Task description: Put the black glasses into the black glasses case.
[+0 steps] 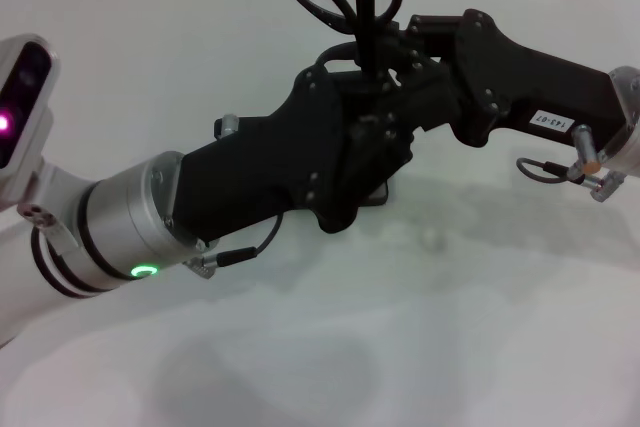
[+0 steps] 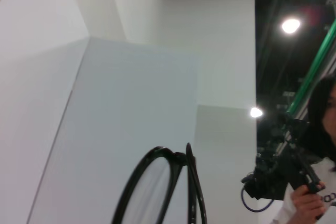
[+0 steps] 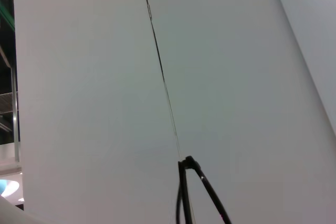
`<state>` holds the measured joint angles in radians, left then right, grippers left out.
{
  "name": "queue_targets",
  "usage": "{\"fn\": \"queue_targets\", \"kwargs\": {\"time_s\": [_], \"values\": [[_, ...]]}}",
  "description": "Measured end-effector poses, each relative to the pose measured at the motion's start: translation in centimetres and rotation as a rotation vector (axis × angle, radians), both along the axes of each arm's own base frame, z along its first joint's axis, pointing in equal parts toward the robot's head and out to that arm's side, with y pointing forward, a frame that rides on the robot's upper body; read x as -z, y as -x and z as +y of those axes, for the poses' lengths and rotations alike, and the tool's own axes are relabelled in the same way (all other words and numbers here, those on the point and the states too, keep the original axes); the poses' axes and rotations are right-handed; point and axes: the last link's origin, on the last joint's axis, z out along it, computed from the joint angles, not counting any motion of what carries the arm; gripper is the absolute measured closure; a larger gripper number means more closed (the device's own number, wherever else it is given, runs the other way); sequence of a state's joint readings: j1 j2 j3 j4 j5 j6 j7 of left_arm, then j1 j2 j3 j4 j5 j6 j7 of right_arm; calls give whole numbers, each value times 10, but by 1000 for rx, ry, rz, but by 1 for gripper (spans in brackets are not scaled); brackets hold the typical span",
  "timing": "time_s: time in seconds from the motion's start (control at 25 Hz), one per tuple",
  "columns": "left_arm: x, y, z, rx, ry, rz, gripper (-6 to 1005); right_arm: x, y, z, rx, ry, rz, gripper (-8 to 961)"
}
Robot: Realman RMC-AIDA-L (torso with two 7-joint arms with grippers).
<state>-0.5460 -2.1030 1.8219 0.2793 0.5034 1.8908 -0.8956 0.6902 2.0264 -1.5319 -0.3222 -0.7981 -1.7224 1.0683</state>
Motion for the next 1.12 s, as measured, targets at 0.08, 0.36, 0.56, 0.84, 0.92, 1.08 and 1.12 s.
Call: {"fn": "queue_targets", "kwargs": {"time_s": [0.08,0.36,0.56,0.84,0.92,1.08,1.12], "values": [[-1,1,1,-9,-5,-3,911,0,0,0,0,0,0,876],[-1,1,4,-29,-11,-3,911,1,1,0,-11,3,-10,876],[-2,2,5,-31,-12,0,911,2,1,2,-10,-12,-20,876],[-3,6,4,-43,-11,4,911,0,-2,5,5,-42,-25,878],[-3,8,2,-45,-7,6,911,0,-2,6,10,-51,-29,878],[-4,13,0,-52,-6,10,911,0,-4,8,20,-63,-36,879],[-5,14,-1,-55,-6,11,911,-1,-5,9,24,-70,-36,880]]}}
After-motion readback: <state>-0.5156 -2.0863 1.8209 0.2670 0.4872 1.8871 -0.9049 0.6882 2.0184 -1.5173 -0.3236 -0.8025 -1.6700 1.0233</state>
